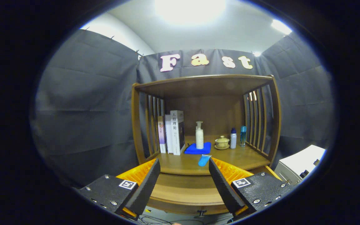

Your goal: Pull open the drawer, take out the items inside it, and place them on the countertop above the cabinet.

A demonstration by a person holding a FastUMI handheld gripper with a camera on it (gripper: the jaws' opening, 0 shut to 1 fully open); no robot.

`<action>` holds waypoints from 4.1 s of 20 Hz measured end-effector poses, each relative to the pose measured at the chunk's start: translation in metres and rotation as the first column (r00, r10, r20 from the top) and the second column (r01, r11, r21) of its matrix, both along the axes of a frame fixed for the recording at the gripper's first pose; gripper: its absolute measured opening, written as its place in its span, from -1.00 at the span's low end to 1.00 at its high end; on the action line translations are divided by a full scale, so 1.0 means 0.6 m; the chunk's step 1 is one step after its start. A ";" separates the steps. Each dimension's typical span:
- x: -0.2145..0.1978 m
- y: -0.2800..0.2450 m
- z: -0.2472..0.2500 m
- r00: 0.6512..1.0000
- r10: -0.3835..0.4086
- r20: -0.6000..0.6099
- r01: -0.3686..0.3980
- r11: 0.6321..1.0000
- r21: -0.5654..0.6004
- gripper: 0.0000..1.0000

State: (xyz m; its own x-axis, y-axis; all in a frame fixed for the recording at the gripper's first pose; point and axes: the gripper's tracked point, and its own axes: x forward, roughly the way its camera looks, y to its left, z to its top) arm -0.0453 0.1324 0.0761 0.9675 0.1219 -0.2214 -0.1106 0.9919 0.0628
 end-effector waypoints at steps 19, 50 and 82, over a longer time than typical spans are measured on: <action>-0.077 -0.053 -0.286 0.966 -0.170 -0.194 0.145 0.980 -0.135 0.94; 0.154 -0.092 -0.393 0.950 -0.186 -0.252 0.165 0.981 -0.103 0.91; 0.082 -0.116 0.009 0.998 -0.023 0.051 0.029 0.992 -0.122 0.94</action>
State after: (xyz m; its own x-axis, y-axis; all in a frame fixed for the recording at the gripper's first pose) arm 0.0038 0.0628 0.0817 0.9802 0.0715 -0.1846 -0.0846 0.9943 -0.0644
